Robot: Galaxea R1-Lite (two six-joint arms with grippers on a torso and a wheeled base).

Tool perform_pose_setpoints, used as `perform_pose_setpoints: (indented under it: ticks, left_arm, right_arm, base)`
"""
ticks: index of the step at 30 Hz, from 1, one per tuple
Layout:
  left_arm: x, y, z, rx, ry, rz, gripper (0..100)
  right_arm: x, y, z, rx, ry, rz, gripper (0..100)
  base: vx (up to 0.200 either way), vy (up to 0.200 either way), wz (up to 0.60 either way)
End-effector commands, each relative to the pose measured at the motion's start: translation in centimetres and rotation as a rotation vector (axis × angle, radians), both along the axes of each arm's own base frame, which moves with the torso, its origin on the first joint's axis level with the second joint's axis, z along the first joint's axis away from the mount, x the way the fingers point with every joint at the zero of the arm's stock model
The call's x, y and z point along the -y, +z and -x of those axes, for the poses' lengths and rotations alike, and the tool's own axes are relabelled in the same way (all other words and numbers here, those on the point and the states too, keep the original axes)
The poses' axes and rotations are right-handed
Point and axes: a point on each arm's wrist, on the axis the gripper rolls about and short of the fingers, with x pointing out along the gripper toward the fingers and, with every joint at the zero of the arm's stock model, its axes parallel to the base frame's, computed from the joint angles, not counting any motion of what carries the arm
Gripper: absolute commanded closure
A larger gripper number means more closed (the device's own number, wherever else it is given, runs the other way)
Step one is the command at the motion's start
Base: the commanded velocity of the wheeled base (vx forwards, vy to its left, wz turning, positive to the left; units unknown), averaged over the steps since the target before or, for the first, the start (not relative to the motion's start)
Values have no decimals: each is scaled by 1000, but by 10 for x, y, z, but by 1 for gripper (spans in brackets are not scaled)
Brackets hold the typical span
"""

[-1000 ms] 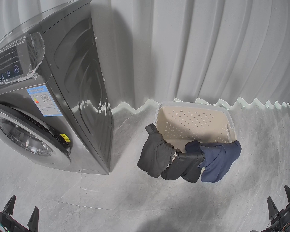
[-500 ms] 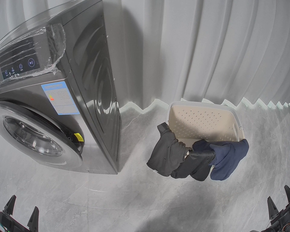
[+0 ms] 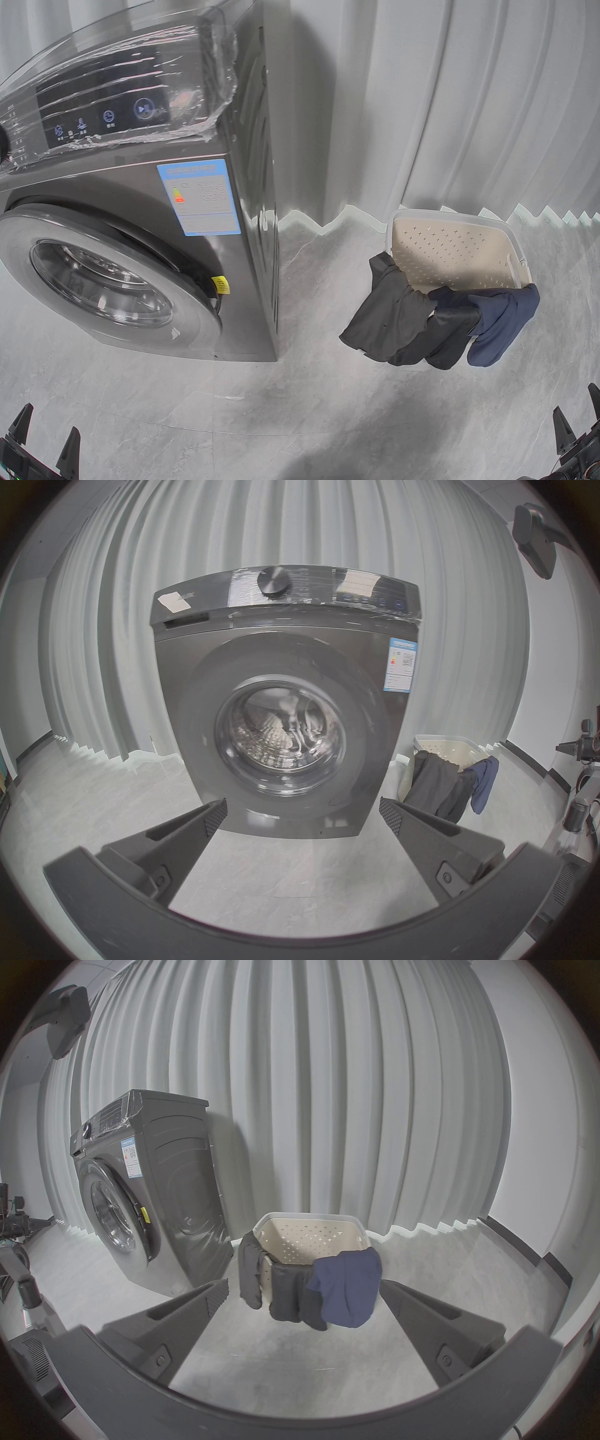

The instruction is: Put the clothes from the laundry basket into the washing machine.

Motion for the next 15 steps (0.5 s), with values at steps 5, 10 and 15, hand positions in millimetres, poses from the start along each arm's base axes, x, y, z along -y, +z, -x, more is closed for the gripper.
perform_pose_setpoints:
  ticks: [5, 10, 15]
  left_arm:
    - [0, -5, 0, -1, 1, 0, 0]
    - [0, -5, 0, -1, 1, 0, 0]
    - [0, -5, 0, 0, 1, 0, 0]
  right_arm:
    - [0, -4, -1, -15, 1, 1, 0]
    - [0, -4, -1, -15, 1, 1, 0]
    - [0, -4, -1, -15, 2, 1, 0]
  base:
    - [0, 200, 0]
    - [0, 200, 0]
    - [0, 200, 0]
